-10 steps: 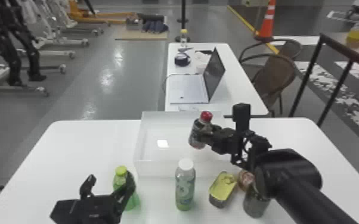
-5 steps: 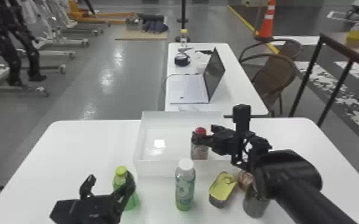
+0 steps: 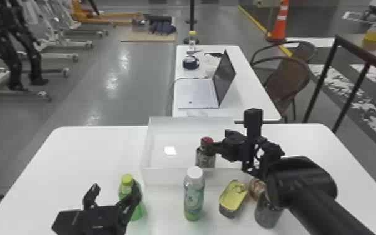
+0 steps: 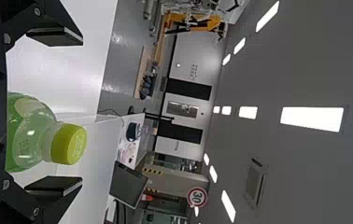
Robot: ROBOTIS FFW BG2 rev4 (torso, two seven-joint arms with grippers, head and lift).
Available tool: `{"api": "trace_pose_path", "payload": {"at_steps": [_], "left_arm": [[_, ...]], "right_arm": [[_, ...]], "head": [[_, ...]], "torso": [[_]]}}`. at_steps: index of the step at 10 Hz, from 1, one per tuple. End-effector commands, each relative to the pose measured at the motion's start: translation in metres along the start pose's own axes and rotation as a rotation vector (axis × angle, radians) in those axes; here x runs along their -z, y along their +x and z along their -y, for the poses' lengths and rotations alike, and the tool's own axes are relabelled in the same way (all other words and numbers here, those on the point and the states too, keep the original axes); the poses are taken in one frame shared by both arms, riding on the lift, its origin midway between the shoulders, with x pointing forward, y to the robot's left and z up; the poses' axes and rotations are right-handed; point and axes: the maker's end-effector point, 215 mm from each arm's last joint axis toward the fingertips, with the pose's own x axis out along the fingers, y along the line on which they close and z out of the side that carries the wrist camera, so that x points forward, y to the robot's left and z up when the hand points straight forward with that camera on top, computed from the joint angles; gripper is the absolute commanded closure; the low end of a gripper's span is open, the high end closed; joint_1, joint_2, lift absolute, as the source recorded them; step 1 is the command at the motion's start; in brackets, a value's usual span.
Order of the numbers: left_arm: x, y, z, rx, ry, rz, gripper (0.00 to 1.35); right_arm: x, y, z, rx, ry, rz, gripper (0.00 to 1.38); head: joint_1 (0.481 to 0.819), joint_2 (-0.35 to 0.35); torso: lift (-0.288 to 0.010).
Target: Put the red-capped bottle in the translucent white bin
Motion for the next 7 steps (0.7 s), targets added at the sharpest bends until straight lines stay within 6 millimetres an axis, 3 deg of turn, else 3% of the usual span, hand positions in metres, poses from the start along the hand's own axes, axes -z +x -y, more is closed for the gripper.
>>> {"api": "trace_pose_path", "payload": {"at_steps": [1,3,4,7], "left_arm": [[-0.001,0.0,-0.001,-0.001,0.001,0.002,0.23],[-0.001,-0.004,-0.006,-0.01,0.002,0.005,0.23],[0.0,-0.006,-0.007,-0.014,0.001,0.003,0.23],[-0.002,-0.006,-0.005,-0.01,0.001,0.01,0.23]], "right_arm": [[-0.004,0.0,-0.001,-0.004,-0.005,0.008,0.09],[-0.042,-0.005,-0.021,-0.03,-0.028,0.076,0.1],[-0.061,-0.021,-0.017,0.013,-0.032,0.114,0.1],[-0.101,-0.114,0.019,0.224,-0.048,0.221,0.1]], "head": [[0.549,0.0],[0.549,0.0],[0.549,0.0],[0.549,0.0]], "torso": [[-0.1],[-0.1],[-0.1],[-0.1]]}}
